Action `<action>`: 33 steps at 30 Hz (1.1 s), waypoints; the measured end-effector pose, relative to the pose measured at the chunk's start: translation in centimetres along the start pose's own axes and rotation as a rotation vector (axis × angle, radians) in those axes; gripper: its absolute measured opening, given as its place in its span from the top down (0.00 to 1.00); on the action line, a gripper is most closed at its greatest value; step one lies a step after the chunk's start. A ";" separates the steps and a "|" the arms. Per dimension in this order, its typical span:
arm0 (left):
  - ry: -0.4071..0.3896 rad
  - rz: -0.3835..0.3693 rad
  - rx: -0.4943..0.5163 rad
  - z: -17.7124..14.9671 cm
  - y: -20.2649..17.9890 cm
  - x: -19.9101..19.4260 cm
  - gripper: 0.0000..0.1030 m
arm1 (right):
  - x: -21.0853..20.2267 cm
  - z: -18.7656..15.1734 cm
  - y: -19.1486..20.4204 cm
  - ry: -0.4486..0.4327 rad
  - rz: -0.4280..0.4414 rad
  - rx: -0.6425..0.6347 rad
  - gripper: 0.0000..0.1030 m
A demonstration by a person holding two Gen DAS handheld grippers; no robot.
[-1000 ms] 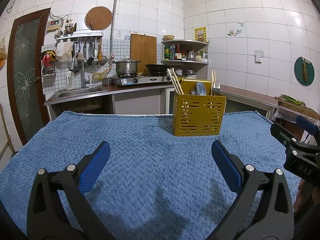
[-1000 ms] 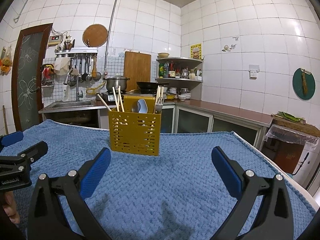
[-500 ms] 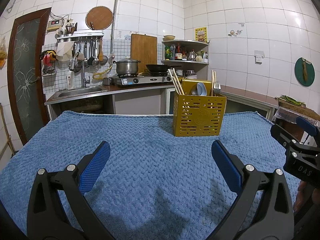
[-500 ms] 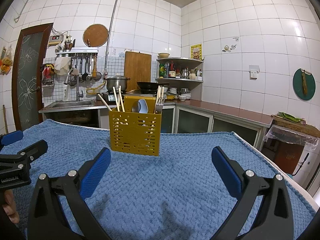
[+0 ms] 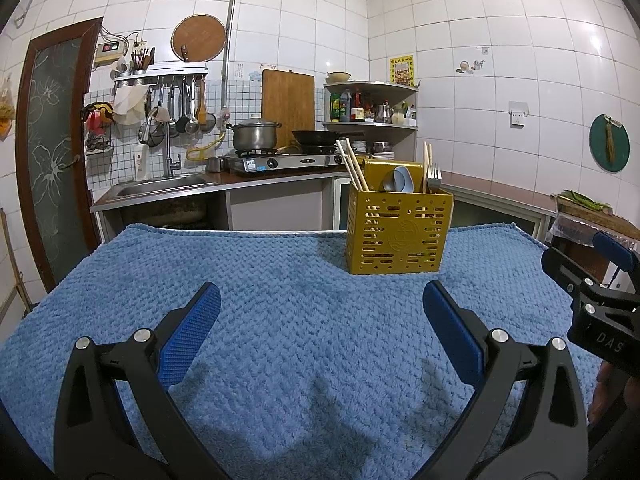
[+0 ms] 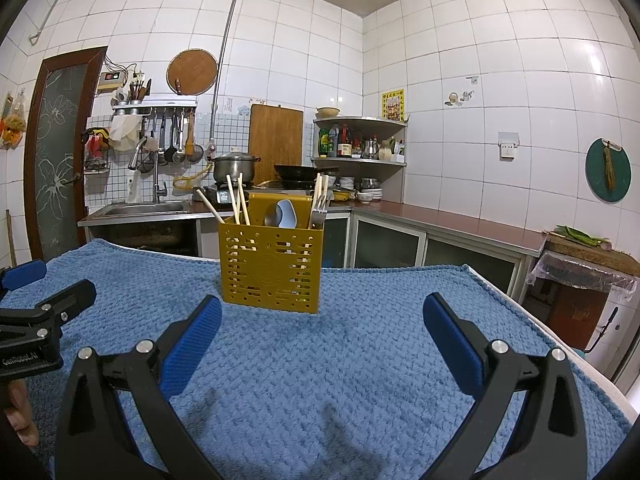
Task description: Organize utensils
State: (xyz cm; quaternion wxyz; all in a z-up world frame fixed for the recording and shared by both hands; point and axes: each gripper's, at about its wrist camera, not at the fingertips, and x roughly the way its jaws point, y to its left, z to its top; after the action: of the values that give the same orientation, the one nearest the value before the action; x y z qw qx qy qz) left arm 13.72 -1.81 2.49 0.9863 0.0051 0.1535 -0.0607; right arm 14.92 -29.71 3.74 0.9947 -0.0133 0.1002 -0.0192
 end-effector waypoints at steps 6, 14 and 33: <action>-0.003 0.004 0.004 0.1 -0.1 -0.1 0.05 | 0.0 0.0 -0.1 -0.001 0.001 -0.001 0.04; -0.001 0.002 0.004 0.2 0.0 -0.2 0.05 | -0.1 0.1 -0.2 -0.004 -0.002 -0.001 0.04; 0.003 0.003 0.005 0.3 0.1 -0.2 0.05 | -0.2 0.2 -0.3 -0.006 0.000 -0.002 0.04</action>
State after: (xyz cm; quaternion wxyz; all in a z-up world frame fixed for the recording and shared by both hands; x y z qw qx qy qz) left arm 13.69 -1.66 2.82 0.9861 0.0076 0.1547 -0.0595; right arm 14.76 -29.96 3.97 0.9950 -0.0144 0.0972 -0.0193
